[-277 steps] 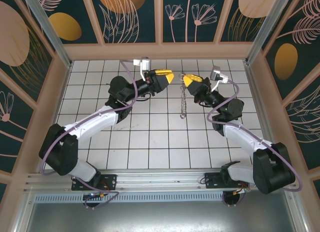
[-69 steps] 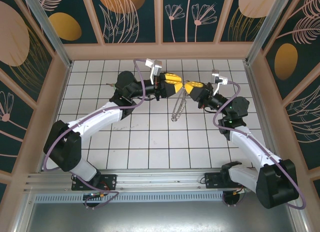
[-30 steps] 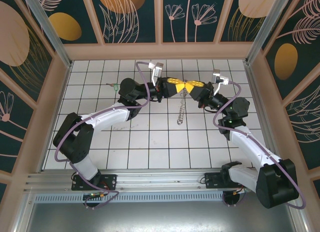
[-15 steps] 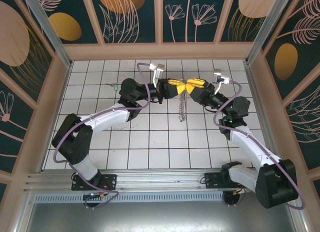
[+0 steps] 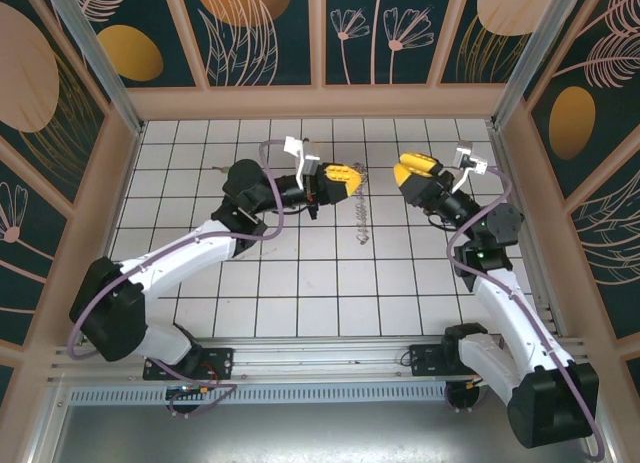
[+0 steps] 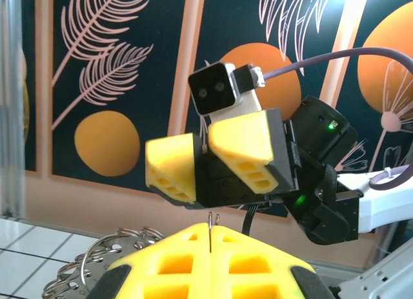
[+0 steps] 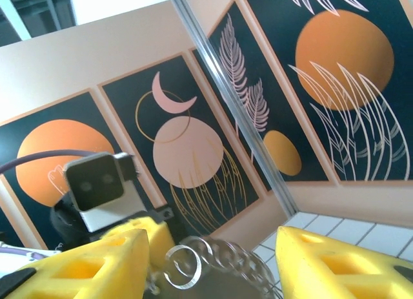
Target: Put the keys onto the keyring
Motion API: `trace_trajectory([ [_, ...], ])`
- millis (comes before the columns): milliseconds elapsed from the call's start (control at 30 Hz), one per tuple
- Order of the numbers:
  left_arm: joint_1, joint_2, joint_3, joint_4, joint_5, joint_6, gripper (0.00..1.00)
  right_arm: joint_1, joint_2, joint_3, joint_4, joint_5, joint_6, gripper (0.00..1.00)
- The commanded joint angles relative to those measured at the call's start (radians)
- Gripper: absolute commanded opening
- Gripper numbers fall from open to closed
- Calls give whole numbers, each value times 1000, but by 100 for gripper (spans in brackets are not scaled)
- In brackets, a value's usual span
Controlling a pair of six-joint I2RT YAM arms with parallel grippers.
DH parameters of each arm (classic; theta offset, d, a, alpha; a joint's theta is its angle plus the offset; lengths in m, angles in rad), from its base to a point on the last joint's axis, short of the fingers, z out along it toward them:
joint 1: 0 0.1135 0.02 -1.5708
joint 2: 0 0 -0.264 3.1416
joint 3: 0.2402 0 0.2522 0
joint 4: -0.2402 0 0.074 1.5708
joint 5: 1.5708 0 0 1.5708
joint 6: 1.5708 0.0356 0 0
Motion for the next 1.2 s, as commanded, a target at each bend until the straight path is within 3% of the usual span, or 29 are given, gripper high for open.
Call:
trace_trajectory([
  [0,0,-52,-15,-5,-51,108,0,-9,-8,-34,-14,12,-13,55],
  [467,0,-151,-101,-17,-191,172,0,-11,-7,-72,-94,31,-44,59],
  [633,-1,-172,-121,-25,-265,174,0,-9,21,-48,-205,62,-83,66],
  [800,9,-163,-80,-127,-439,172,0,4,114,-19,-312,106,-94,78],
  [967,52,-167,-48,-202,-558,164,0,99,238,45,-419,193,-147,78],
  [1167,162,-179,-48,-244,-622,124,0,263,431,180,-517,332,-207,77],
])
